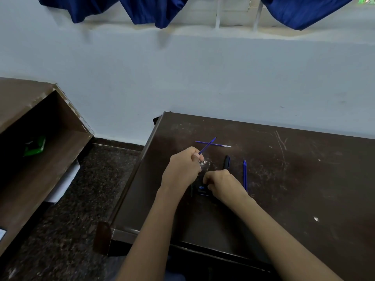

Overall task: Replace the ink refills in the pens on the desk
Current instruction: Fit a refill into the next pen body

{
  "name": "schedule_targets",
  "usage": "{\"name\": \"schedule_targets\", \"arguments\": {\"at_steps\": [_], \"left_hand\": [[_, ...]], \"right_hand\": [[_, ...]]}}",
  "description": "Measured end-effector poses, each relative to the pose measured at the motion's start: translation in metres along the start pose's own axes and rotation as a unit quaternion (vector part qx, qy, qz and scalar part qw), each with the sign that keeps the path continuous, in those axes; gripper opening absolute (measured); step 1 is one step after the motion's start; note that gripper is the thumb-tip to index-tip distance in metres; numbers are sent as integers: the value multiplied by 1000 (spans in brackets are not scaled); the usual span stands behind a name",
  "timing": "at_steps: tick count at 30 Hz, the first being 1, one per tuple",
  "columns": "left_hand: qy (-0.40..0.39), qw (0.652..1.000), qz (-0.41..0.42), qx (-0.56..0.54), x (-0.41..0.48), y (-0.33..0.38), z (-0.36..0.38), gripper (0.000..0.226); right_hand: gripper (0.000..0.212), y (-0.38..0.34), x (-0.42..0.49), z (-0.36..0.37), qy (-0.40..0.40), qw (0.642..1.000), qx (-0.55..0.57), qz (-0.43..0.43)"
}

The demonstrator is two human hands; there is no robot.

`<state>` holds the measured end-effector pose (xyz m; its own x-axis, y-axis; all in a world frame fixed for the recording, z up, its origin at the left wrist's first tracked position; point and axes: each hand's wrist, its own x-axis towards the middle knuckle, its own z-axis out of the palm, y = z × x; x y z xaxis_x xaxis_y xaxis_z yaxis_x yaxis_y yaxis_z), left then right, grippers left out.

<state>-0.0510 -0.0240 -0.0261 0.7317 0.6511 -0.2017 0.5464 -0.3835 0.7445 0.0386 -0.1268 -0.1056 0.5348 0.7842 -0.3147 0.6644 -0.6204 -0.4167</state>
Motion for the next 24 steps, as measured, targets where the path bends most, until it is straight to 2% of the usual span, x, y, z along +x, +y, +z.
{"name": "schedule_targets", "arguments": {"at_steps": [2, 4, 5, 6, 8, 9, 12, 16, 17, 18, 20, 22, 23, 24], "left_hand": [[-3, 1000, -5, -3, 0, 0, 0, 26], [-4, 1000, -8, -6, 0, 0, 1, 25], [-8, 1000, -9, -7, 0, 1, 2, 24], [-15, 1000, -11, -7, 0, 2, 2, 23], [-37, 999, -17, -3, -1, 4, 3, 21], [-53, 998, -19, 3, -1, 5, 2, 21], [-88, 996, -23, 7, -1, 8, 2, 20], [-63, 997, -34, -2, -1, 8, 1, 21], [-53, 998, -38, -4, -1, 7, 1, 21], [-47, 998, -43, -5, -1, 6, 1, 21], [-43, 998, -48, -5, -1, 6, 0, 21], [-41, 998, -46, -5, -1, 6, 1, 21], [-39, 998, -44, -3, -1, 6, 1, 21], [-37, 998, -45, 0, -1, 6, 1, 21]], "right_hand": [[19, -2, -1, -5, 57, 996, 66, 24], [16, -9, -5, -16, 125, 968, 210, 50], [15, -14, -8, -22, 136, 935, 319, 66], [15, -19, -12, -28, 125, 885, 441, 78], [17, -28, -18, -36, 72, 765, 633, 98], [17, -31, -19, -38, 57, 725, 678, 104], [10, -38, -18, -43, 56, 691, 711, 117], [10, -34, 6, -63, 111, 627, 756, 150], [11, -30, 16, -69, 139, 628, 750, 152], [13, -26, 27, -73, 165, 655, 721, 156], [21, -14, 51, -71, 189, 778, 575, 172], [28, -3, 71, -64, 165, 898, 373, 165], [29, 1, 80, -60, 144, 937, 282, 149], [31, 4, 85, -56, 123, 961, 210, 133]]}}
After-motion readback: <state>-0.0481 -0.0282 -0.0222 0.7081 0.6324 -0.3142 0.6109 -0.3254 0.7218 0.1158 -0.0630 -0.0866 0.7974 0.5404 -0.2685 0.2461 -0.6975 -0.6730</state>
